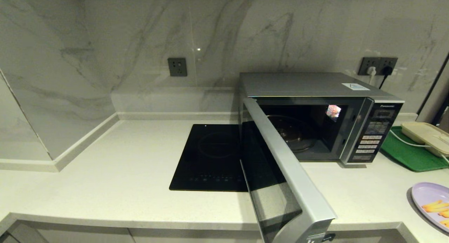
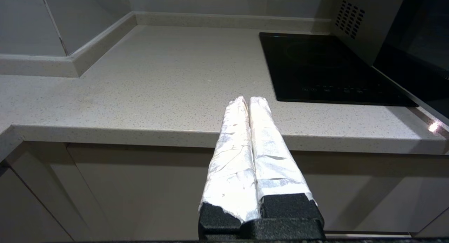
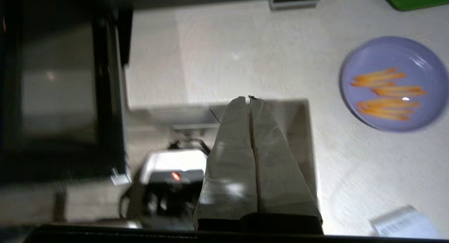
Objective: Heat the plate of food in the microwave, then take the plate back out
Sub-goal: Open the microwave oven
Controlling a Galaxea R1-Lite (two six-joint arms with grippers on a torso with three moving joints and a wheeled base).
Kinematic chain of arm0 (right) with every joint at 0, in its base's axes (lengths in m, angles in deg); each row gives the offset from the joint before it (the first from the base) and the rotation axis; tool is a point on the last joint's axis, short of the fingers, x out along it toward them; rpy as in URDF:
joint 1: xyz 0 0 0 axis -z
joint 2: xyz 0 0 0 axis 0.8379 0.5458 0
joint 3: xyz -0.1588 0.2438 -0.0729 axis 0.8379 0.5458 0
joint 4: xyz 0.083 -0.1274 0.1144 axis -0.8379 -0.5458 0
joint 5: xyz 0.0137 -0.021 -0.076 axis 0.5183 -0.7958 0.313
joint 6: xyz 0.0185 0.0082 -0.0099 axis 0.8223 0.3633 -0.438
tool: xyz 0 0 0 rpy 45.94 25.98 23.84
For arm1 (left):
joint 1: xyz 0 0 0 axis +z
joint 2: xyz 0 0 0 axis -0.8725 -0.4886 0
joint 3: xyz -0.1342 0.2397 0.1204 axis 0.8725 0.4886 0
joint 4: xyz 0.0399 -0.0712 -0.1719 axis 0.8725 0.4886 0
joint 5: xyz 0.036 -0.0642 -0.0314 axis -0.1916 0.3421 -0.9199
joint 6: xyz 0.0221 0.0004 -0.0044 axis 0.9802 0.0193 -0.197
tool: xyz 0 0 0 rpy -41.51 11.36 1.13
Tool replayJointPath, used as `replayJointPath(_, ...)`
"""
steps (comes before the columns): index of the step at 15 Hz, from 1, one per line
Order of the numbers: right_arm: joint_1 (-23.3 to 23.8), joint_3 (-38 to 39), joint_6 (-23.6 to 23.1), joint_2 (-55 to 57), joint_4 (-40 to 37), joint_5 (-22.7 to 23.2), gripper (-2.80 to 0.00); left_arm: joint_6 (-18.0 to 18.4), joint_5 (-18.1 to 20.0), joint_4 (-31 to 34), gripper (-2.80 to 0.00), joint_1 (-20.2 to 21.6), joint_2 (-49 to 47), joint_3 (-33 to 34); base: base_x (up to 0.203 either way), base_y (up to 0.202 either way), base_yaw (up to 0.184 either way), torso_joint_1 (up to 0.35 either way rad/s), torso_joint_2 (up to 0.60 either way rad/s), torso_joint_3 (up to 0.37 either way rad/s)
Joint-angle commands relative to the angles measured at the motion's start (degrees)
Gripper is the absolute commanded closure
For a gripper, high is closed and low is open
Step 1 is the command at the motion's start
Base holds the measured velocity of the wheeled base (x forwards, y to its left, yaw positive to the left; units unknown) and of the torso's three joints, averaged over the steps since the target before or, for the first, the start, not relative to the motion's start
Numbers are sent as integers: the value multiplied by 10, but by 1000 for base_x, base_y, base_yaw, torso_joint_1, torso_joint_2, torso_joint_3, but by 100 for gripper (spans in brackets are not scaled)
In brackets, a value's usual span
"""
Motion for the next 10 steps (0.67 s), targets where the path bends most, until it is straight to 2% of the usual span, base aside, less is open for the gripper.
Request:
replayJointPath(1, -41, 34, 51, 80, 79, 48, 0, 0, -1, 0, 0, 0, 0, 0, 0, 0, 0, 0, 0, 0)
replayJointPath(2, -70, 39, 56, 90, 85, 85, 0, -1, 0, 0, 0, 0, 0, 0, 0, 0, 0, 0, 0, 0)
replayJointPath(4, -138, 45, 56, 102, 89, 112, 0, 0, 0, 0, 0, 0, 0, 0, 0, 0, 0, 0, 0, 0)
replayJointPath(8, -287, 85, 16, 103, 91, 120, 0, -1, -1, 0, 0, 0, 0, 0, 0, 0, 0, 0, 0, 0)
replayJointPath(10, -334, 105, 7, 92, 91, 122, 0, -1, 0, 0, 0, 0, 0, 0, 0, 0, 0, 0, 0, 0)
